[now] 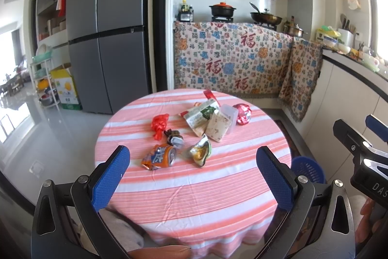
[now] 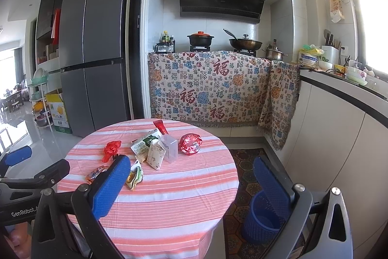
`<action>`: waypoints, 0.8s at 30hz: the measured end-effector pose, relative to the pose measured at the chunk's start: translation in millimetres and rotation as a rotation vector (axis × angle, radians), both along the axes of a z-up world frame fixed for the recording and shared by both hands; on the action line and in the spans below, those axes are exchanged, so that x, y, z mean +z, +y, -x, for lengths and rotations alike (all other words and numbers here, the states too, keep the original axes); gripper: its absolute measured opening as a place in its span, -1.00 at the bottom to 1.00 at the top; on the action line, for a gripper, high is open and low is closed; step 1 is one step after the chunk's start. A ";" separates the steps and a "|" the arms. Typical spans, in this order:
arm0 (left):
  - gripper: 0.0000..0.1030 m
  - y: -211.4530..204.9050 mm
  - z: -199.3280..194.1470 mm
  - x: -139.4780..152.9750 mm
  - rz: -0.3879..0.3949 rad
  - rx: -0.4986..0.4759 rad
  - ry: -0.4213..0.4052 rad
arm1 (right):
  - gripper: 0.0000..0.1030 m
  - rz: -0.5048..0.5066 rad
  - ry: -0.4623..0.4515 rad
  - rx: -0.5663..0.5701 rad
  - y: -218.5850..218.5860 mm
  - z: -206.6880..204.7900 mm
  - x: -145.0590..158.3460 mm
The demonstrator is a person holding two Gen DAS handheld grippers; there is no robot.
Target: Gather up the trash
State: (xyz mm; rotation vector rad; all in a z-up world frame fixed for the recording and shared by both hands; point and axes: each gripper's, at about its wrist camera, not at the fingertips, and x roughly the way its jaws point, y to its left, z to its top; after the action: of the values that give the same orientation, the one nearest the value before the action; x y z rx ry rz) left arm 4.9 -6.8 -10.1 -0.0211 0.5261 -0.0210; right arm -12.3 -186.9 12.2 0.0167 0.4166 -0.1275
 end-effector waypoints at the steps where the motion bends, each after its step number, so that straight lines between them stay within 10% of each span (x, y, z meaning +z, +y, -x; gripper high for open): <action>1: 0.99 -0.7 0.2 -0.6 0.000 0.000 0.000 | 1.00 0.000 0.000 0.000 0.1 -0.1 -0.1; 24: 0.99 1.1 -0.7 -1.3 0.002 -0.001 0.003 | 1.00 -0.001 0.002 -0.001 2.2 -1.3 2.1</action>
State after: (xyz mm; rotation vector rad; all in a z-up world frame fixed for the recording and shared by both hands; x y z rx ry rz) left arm 5.6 -5.7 -11.4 -0.0232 0.5292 -0.0229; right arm -11.0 -184.7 14.4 0.0180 0.4190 -0.1284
